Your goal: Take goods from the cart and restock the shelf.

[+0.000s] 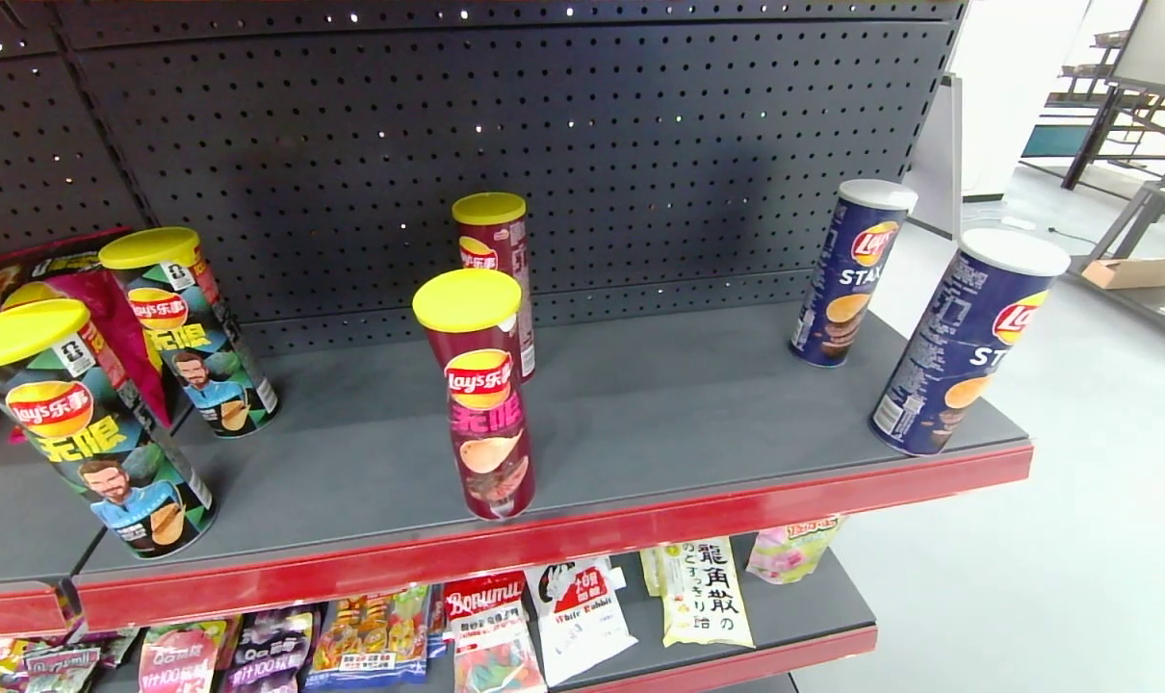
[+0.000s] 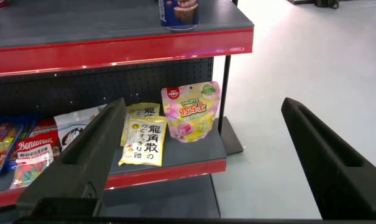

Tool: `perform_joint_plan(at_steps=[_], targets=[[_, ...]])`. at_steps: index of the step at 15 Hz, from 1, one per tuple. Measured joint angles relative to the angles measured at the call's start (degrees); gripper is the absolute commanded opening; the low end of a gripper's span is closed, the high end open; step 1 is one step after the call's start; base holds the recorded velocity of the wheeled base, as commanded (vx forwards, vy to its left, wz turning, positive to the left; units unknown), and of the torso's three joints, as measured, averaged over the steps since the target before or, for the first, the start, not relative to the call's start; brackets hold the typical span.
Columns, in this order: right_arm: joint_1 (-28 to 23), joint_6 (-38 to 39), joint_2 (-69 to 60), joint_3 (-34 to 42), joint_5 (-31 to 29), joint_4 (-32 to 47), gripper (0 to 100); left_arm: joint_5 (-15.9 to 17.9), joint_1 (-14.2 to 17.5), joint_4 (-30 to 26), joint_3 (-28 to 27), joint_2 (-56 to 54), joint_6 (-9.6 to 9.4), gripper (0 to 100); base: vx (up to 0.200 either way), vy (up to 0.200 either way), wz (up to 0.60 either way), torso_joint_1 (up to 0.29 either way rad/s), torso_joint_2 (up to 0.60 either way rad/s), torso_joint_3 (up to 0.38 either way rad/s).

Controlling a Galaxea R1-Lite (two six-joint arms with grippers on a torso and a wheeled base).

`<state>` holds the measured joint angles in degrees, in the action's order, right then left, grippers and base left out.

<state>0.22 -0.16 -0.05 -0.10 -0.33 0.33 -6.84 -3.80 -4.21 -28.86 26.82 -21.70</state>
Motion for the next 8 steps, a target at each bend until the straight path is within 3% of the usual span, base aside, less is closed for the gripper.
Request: perform_joint_plan(at_steps=[5, 6, 8], targets=[[0.0, -0.1, 0.0, 0.0, 0.0, 0.0, 100, -1.1, -0.1, 0.0, 3.1, -2.5, 0.73, 100, 0.0, 0.0, 0.0, 0.0, 0.0, 0.0], [0.0, -0.4, 0.0, 0.0, 0.0, 0.0, 100, -1.1, -0.1, -0.1, 4.7, -3.4, 1.56, 100, 0.0, 0.0, 0.0, 0.0, 0.0, 0.0], [0.0, -0.4, 0.0, 0.0, 0.1, 0.0, 100, -1.1, -0.1, -0.1, 7.6, -6.1, 6.31, 100, 0.0, 0.0, 0.0, 0.0, 0.0, 0.0]])
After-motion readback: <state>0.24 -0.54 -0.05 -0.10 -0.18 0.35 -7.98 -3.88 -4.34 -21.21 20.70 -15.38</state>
